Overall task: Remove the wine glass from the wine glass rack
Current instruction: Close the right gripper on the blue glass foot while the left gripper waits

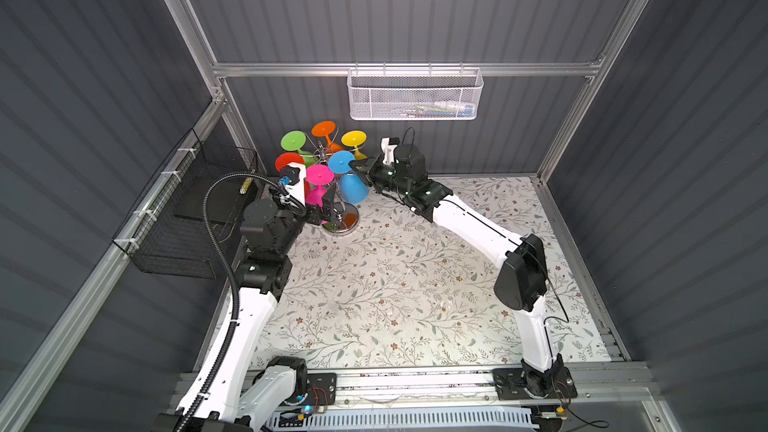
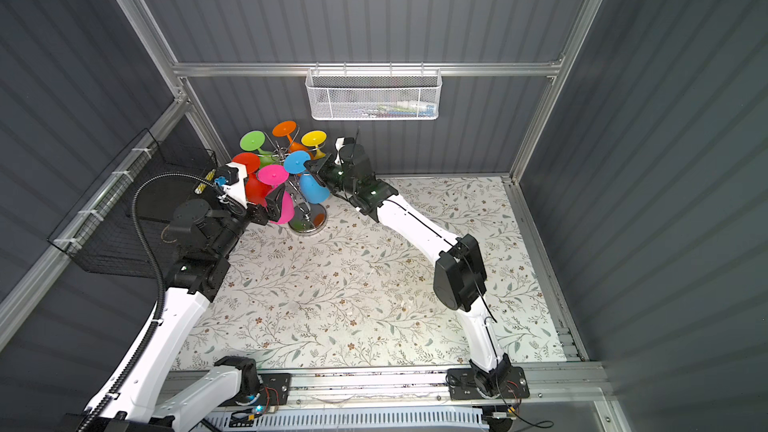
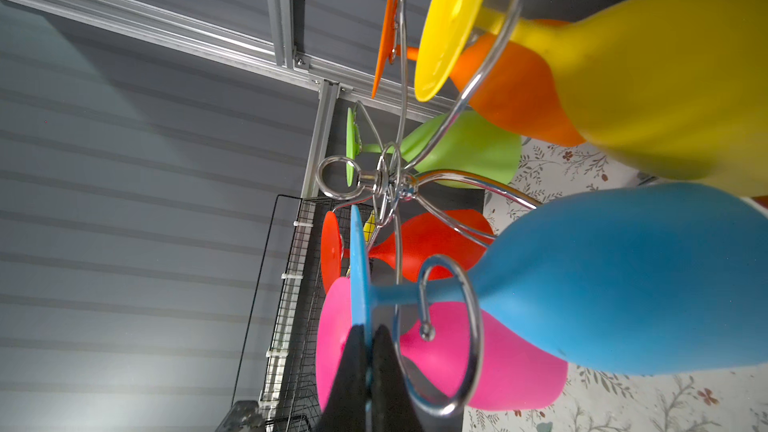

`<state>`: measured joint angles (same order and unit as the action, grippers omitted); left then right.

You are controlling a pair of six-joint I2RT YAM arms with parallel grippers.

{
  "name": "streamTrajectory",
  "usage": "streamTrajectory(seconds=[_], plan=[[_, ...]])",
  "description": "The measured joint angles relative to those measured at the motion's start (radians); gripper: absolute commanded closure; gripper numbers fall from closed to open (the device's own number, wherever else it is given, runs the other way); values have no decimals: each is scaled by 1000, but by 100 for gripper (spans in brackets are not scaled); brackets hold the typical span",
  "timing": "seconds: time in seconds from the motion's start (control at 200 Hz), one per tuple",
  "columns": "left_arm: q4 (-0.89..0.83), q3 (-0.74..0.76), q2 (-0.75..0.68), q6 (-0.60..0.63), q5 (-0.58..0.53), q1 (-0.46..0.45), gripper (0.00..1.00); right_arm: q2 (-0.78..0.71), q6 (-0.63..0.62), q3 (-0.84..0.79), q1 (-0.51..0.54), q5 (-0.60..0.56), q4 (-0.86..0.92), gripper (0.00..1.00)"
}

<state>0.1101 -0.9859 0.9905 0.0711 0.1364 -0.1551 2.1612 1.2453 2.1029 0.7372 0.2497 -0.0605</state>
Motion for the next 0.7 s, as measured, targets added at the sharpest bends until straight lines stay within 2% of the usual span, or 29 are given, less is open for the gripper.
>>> streamTrajectory(seconds=[0.405,0.555,0.695], plan=[[0,0,0,0,7,0,2,37,8,92,-33,-14,27,100],[0,0,0,0,7,0,2,35,16,84,-50,-14,13,100],[0,0,0,2,7,0,2,3,39,12,-68,-13,-23,100]])
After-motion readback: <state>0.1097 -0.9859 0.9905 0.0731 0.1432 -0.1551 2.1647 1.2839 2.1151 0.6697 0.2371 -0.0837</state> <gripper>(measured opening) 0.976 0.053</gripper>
